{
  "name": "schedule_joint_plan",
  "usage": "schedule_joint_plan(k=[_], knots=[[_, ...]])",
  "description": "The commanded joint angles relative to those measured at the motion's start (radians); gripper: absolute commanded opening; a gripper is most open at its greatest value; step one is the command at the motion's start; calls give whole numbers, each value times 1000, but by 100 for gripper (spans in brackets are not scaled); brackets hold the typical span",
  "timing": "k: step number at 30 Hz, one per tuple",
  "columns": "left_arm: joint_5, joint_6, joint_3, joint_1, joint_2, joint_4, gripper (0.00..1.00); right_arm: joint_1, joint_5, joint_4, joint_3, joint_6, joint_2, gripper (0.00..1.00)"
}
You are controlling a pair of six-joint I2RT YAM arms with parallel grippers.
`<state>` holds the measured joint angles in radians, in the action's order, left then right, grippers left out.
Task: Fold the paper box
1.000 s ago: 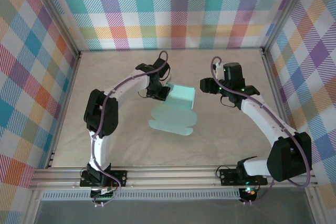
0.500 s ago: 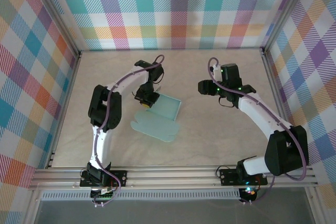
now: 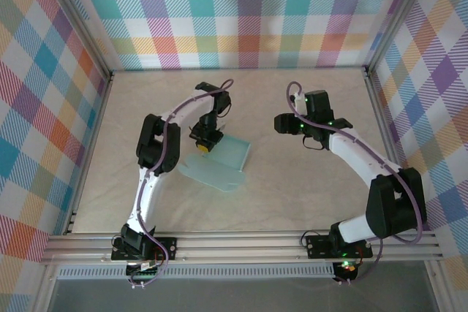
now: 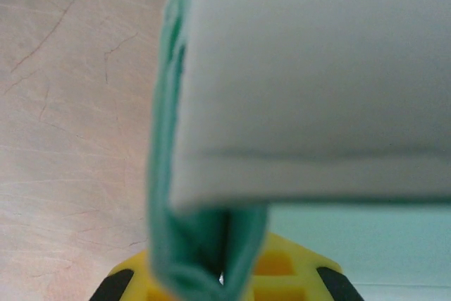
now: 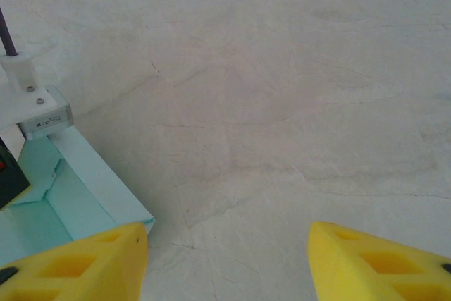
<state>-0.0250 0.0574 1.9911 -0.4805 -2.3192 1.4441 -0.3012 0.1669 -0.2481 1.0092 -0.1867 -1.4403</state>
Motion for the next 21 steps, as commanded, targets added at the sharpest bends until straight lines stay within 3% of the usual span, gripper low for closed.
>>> schedule_joint_plan(k=[1,10,14,17,21], knots=[[-49,-4,43,11,-71,53,0,6,28,37,-11,6,-21,61],[-84,-34,191,9,-186,113,0,7,40,53,-9,-3,-60,61],[-97,-39,215,11,-195,112,8,8,47,54,-5,-5,-69,61],[-78,-33,213,11,-172,94,20,10,48,53,-1,-4,-71,61],[-48,-26,217,11,-139,74,25,10,52,60,2,-10,-75,61]])
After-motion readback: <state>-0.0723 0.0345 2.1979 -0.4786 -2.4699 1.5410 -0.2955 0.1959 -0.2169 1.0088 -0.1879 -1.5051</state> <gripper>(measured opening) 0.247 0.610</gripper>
